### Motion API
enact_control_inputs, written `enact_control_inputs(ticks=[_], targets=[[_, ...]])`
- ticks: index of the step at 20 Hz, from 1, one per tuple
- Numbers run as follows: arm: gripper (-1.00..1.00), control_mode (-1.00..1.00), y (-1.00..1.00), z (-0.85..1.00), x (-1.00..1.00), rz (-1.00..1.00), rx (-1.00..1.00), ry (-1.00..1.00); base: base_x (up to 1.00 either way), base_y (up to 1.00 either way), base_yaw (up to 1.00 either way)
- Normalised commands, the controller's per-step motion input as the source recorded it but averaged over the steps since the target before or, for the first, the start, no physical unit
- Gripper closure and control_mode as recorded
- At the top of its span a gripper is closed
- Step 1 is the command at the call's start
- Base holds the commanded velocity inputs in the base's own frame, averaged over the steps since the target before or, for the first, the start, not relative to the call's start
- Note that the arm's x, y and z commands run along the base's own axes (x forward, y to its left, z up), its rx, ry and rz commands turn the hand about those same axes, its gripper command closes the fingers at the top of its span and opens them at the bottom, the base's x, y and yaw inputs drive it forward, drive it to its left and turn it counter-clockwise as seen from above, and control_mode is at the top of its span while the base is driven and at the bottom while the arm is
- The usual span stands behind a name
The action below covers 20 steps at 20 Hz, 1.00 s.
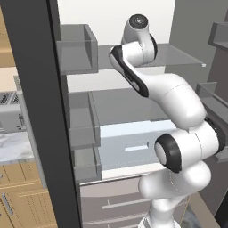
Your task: There is a bowl on the dining counter. Grab a lemon wedge from the fridge and place it in the bowl. Then get the liquor bottle and glass cup from the cabinet and place them next to the bowl.
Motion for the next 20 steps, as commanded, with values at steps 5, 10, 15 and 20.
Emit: enact_control_inputs(ticks=[5,10,15,20], targets=[[-1.0,-1.0,0.0,-0.5,0.47,0.0,0.0,0.0,0.0,0.0,0.0],[-1.0,-1.0,-0.01,-0.19,0.15,0.0,0.03,0.0,0.0,0.0,0.0],[-1.0,-1.0,-0.07,0.0,0.05,0.0,0.06,0.0,0.0,0.0,0.0],[-1.0,-1.0,-0.16,-0.05,0.0,0.0,0.05,0.0,0.0,0.0,0.0]])
